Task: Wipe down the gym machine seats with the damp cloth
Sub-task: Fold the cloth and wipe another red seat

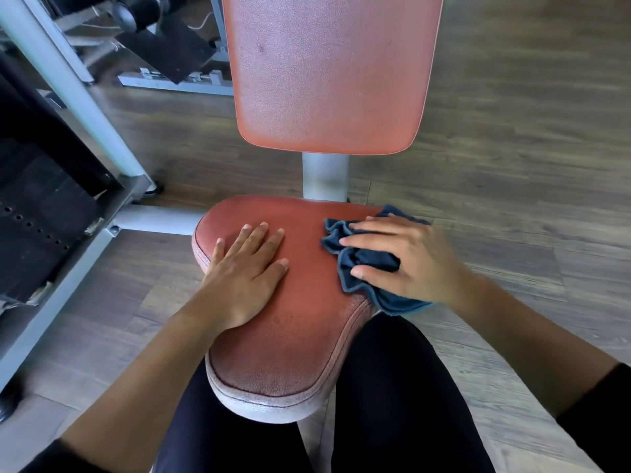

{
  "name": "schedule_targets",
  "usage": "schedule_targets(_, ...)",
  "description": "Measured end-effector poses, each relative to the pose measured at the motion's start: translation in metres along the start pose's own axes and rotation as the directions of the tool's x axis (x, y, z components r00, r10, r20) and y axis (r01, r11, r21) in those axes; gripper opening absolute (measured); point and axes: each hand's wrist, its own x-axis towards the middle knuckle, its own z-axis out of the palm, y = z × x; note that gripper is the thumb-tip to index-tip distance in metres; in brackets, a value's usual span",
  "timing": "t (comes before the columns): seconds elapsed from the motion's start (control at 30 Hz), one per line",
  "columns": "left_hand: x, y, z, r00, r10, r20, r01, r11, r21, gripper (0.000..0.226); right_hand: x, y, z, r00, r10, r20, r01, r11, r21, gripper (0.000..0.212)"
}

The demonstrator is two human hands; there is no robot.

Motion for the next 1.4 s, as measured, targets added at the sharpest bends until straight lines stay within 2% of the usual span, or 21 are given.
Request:
schedule_targets(0.13, 0.002, -0.001, 0.000, 1.000, 0.001, 0.002, -0.001, 1.000, 0.012, 0.053, -0.009, -0.035, 0.009, 0.991, -0.131, -0.027, 0.133, 0.989, 0.061, 0.044)
schedule_targets(0.2, 0.004, -0.001, -0.001, 1.000, 0.002, 0.015, -0.003, 1.000, 0.010, 0.054, -0.010, -0.040, 0.009, 0.991, -0.128, -0.025, 0.129, 0.989, 0.070, 0.045)
schedule_targets(0.27, 0.004, -0.002, -0.003, 1.000, 0.003, 0.026, -0.003, 1.000, -0.006, 0.055, -0.005, -0.028, 0.004, 0.999, -0.043, 0.005, 0.043, 0.998, 0.050, 0.047)
schedule_targets(0.37, 0.006, -0.006, -0.009, 0.999, 0.001, 0.042, 0.000, 1.000, -0.014, 0.057, 0.014, -0.002, 0.000, 0.985, 0.157, 0.076, -0.162, 0.984, 0.074, 0.053)
schedule_targets(0.53, 0.016, -0.028, -0.015, 0.997, -0.065, 0.041, 0.064, 0.998, 0.024, 0.063, 0.045, -0.006, 0.005, 0.919, 0.353, 0.175, -0.343, 0.936, -0.084, 0.045)
schedule_targets(0.6, 0.022, -0.038, -0.016, 0.995, -0.090, 0.033, 0.089, 0.996, 0.027, 0.063, 0.052, -0.027, 0.008, 0.916, 0.333, 0.225, -0.316, 0.943, -0.108, 0.048)
schedule_targets(0.73, 0.031, -0.050, -0.015, 0.996, -0.090, 0.023, 0.090, 0.996, -0.009, 0.061, 0.048, -0.057, 0.018, 0.932, 0.240, 0.273, -0.238, 0.970, -0.040, 0.054)
schedule_targets(0.87, 0.036, -0.054, -0.014, 0.997, -0.081, -0.018, 0.080, 0.996, -0.026, 0.054, 0.057, -0.048, 0.022, 0.930, 0.300, 0.214, -0.307, 0.952, -0.004, 0.053)
schedule_targets(1.03, 0.035, -0.053, -0.012, 0.995, -0.070, -0.075, 0.064, 0.995, -0.077, 0.045, 0.096, -0.045, 0.036, 0.895, 0.343, 0.286, -0.326, 0.939, -0.105, 0.048)
schedule_targets(1.23, 0.034, -0.054, -0.012, 0.990, -0.067, -0.126, 0.048, 0.988, -0.147, 0.045, 0.075, -0.077, 0.031, 0.921, 0.215, 0.327, -0.226, 0.974, -0.003, 0.046)
schedule_targets(1.4, 0.034, -0.058, -0.012, 0.990, -0.047, -0.133, 0.022, 0.984, -0.178, 0.044, 0.087, -0.066, 0.034, 0.920, 0.270, 0.284, -0.277, 0.961, -0.014, 0.046)
